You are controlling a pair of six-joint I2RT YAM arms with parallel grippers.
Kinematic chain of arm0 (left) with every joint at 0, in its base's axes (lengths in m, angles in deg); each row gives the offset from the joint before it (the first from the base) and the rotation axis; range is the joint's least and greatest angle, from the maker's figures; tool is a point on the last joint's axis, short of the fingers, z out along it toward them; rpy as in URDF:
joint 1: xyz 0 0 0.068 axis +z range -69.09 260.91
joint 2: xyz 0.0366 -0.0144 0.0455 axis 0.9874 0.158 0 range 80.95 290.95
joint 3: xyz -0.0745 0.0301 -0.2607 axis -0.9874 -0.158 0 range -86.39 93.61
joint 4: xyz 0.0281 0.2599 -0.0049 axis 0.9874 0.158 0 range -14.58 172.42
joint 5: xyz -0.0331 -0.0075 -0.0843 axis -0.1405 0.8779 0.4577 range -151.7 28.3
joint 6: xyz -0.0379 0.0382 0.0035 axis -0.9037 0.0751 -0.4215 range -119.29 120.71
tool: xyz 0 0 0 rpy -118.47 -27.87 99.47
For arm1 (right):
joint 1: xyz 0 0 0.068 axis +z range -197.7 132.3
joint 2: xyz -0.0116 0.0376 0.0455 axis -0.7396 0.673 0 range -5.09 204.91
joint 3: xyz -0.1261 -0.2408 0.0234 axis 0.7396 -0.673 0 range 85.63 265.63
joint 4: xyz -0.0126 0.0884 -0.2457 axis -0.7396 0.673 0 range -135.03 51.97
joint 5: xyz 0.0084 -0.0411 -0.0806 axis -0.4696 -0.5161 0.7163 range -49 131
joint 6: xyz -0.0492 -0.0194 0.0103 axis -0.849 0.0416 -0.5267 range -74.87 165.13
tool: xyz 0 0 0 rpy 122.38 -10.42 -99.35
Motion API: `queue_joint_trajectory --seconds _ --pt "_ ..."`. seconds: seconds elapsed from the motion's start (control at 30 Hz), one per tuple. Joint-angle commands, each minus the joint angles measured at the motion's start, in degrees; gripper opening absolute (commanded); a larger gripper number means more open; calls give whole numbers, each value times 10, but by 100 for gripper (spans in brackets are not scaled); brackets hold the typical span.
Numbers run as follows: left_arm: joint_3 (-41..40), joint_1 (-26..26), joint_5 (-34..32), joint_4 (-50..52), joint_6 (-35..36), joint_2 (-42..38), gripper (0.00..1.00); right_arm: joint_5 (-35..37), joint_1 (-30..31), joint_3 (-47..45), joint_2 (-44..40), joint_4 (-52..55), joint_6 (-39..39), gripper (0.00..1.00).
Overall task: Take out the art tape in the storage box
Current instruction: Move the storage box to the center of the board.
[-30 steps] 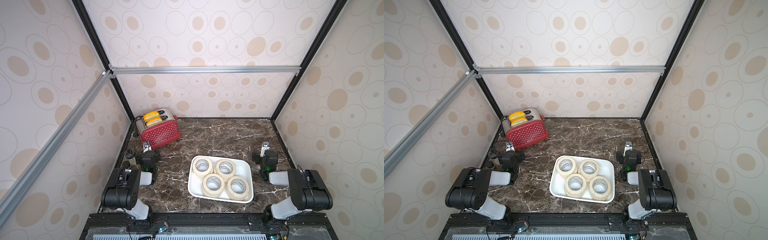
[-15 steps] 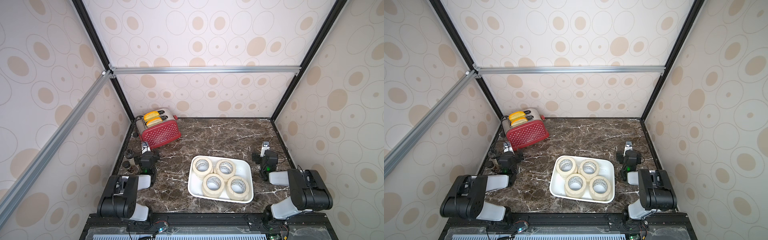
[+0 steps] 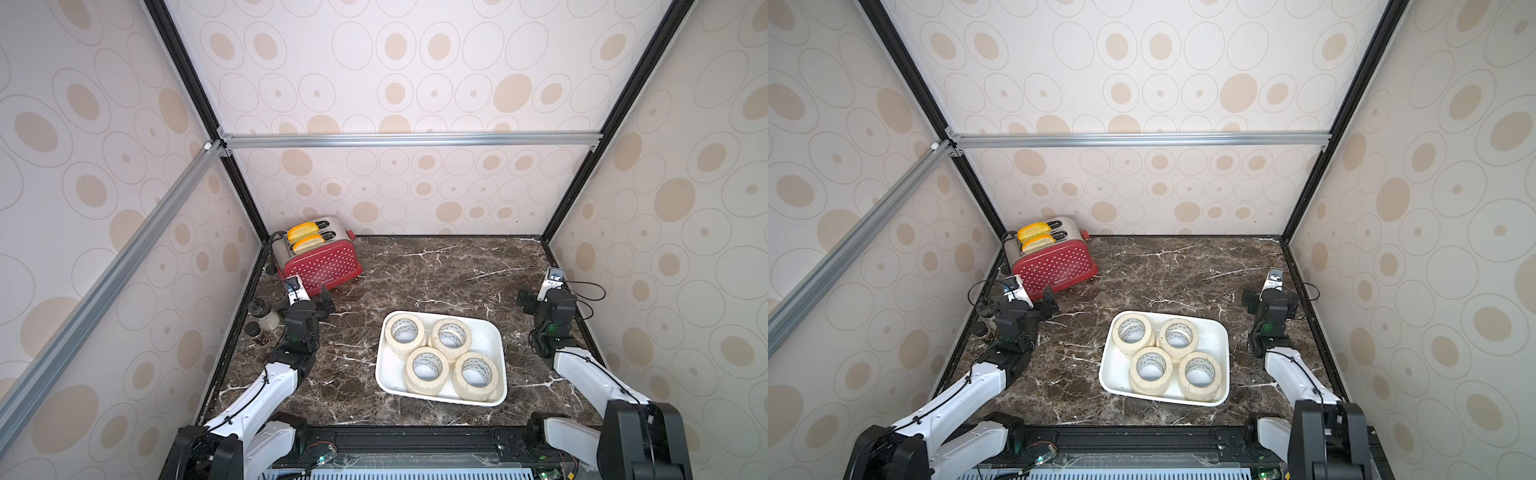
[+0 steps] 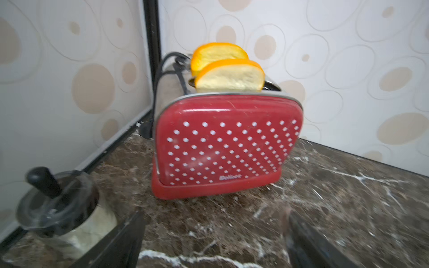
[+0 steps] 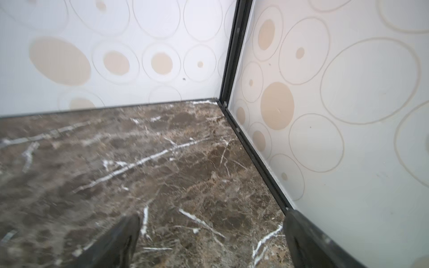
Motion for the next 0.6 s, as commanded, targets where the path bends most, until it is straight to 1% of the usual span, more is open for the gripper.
queue_joint_trajectory --seconds 0.0,0.07,0.17,0.37,0.47,0.57 --pt "44 -19 84 128 -68 -8 93 -64 -1 21 -34 140 121 100" --pt "53 -31 131 176 -71 -7 93 -126 -1 41 -51 172 158 100" --pt "51 -34 221 212 -89 -1 93 -169 0 53 -77 201 188 100" --pt "36 -41 364 241 -110 10 91 -199 0 55 -134 270 199 100" --pt "45 -53 412 265 -109 11 90 -207 0 44 -156 290 202 100" --pt "61 -82 428 307 -99 12 89 -207 1 33 -174 306 208 100"
